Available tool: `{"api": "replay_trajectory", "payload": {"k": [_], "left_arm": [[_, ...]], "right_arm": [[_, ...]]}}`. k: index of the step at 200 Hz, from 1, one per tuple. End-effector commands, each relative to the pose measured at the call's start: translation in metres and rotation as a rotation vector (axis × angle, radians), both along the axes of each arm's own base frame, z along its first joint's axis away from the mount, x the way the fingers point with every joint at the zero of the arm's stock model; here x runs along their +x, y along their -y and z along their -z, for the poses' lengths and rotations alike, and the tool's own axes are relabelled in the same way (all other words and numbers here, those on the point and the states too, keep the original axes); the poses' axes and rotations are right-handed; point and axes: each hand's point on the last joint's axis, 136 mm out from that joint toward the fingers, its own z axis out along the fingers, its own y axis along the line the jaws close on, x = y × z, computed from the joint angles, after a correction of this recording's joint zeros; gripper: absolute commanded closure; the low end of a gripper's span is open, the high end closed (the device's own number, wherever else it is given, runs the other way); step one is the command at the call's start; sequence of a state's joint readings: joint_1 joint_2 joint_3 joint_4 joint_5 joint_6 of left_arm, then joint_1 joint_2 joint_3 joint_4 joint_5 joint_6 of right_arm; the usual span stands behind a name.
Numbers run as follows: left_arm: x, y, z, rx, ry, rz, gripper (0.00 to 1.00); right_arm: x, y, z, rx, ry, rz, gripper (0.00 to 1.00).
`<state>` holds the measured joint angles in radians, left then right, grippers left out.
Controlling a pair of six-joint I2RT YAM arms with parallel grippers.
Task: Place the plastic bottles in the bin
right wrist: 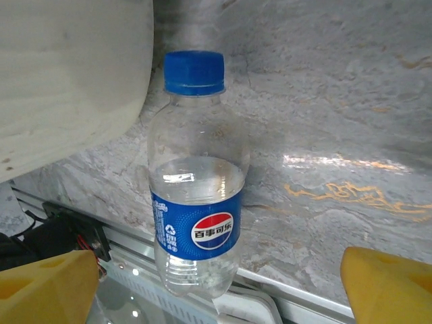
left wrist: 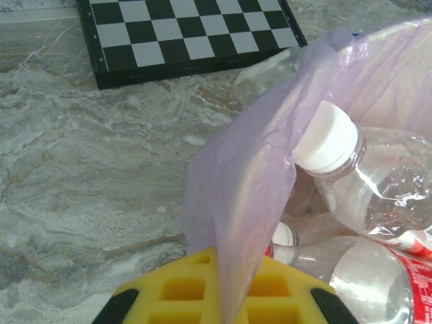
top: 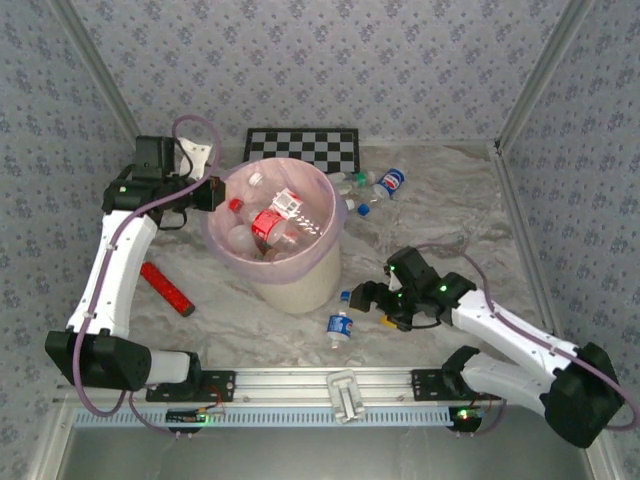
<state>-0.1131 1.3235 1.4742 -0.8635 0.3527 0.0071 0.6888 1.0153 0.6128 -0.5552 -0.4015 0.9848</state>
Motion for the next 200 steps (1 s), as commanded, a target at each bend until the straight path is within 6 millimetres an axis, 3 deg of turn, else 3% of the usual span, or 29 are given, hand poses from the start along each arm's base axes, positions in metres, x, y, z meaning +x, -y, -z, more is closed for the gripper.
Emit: {"api": "replay_trajectory", "payload": {"k": [1,104,120,150,169,181,200], "left_arm": [[-0.009,-0.003,0.001,-0.010,-0.018,-0.009,1.00],[-0.008,0.001,0.002,-0.028,-0.026,0.006,1.00],[-0.008,0.001,0.002,-0.028,-0.025,0.006,1.00],[-0.007,0.002,0.001,-0.036,-0.024,0.006,1.00],[-0.007,0.004,-0.003,-0.051,-0.026,0.008,1.00],[-0.008,0.005,-0.004,-0.045,-0.035,0.006,1.00],[-0.013,0.007,-0.005,-0.002,-0.052,0.008,1.00]], "right_arm": [[0.008,-0.010,0.005,0.005,0.018,0.023,0.05],[0.020,-0.049,0.044,-0.005,-0.051,-0.061,0.18],[0.023,-0.048,0.045,-0.021,-0.045,-0.067,0.25],[0.027,-0.033,0.042,-0.068,-0.027,-0.060,0.39],[0.029,-0.017,0.036,-0.109,-0.014,-0.053,0.40],[0.031,-0.001,0.030,-0.139,-0.008,-0.032,0.41],[0.039,0.031,0.005,-0.165,0.032,0.010,0.44]]}}
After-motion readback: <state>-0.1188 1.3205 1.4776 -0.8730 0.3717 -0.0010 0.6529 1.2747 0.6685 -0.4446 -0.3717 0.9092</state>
